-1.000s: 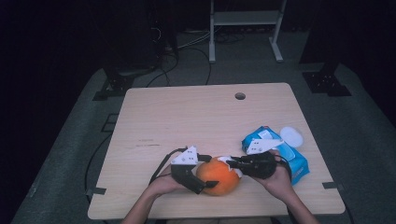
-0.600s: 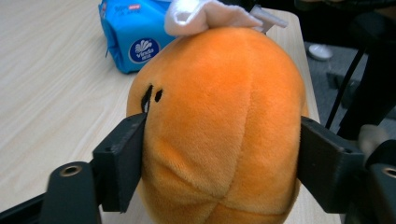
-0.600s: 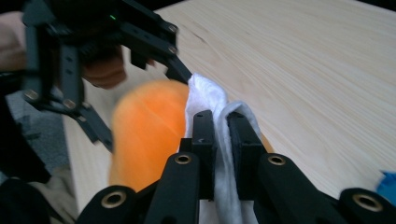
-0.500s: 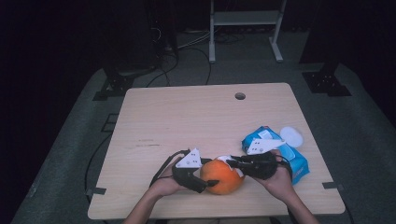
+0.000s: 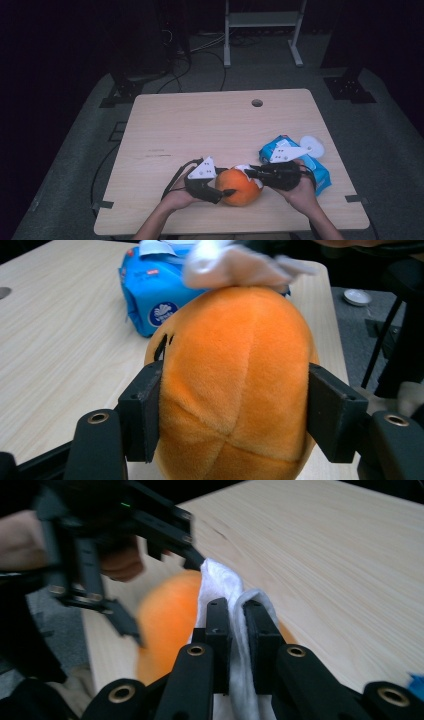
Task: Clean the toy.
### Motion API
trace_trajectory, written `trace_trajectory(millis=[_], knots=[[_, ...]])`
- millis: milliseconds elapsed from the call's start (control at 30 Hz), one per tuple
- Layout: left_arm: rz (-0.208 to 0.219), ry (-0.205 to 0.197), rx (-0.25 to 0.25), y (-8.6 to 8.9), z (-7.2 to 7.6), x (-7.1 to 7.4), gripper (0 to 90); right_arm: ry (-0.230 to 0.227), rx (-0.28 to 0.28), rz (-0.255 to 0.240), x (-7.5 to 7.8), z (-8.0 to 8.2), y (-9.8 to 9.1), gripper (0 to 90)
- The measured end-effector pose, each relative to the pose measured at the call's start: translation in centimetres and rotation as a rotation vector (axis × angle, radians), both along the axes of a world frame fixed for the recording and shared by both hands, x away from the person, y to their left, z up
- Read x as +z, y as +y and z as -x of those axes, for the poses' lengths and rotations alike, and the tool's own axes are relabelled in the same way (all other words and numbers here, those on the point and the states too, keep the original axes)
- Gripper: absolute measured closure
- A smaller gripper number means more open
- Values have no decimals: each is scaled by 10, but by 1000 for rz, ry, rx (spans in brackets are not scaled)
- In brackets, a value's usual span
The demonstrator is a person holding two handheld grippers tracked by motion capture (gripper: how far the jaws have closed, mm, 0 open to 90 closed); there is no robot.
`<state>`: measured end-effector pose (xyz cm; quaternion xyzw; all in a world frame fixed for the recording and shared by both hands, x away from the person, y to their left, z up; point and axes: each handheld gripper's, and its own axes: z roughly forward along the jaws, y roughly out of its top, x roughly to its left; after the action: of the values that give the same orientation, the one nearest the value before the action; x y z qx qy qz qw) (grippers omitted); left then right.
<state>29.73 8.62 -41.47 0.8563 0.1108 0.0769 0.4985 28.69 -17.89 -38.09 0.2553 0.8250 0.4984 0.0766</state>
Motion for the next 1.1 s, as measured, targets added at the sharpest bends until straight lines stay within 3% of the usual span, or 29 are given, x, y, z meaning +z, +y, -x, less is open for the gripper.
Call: trace_trajectory(millis=[100, 200, 300, 400, 467, 600, 667, 767, 867, 1000, 1033, 1100], knots=[[15, 7, 27, 6, -3, 3, 336, -23, -8, 35, -1, 1, 3, 817], [34, 22, 47, 9, -5, 4, 337, 6, -55, 61, -12, -8, -5, 817], [41, 30, 58, 7, -5, 6, 338, 33, -69, 28, -14, -12, -10, 818], [36, 25, 62, 6, -4, 7, 337, 10, -28, -9, -5, -5, -2, 818], [26, 20, 62, 5, -4, 6, 332, -16, -13, 9, -1, 0, 6, 817], [66, 49, 60, 7, -10, -2, 189, -14, -35, 48, -12, -4, 6, 816], [94, 67, 73, 8, -14, -6, 120, 14, -47, 21, -17, -9, 0, 816], [125, 85, 101, 7, -16, -10, 86, 17, -74, 16, -18, -11, -6, 814], [117, 95, 80, 3, -13, -9, 129, 19, -87, 13, -21, -13, -7, 814], [116, 78, 24, 6, -11, -8, 151, 23, -118, 23, -24, -18, -13, 813], [111, 77, 34, 6, -12, -9, 144, 32, -124, 17, -25, -19, -16, 813], [64, 65, 54, 3, -14, -16, 96, 50, -132, 2, -26, -21, -19, 813]])
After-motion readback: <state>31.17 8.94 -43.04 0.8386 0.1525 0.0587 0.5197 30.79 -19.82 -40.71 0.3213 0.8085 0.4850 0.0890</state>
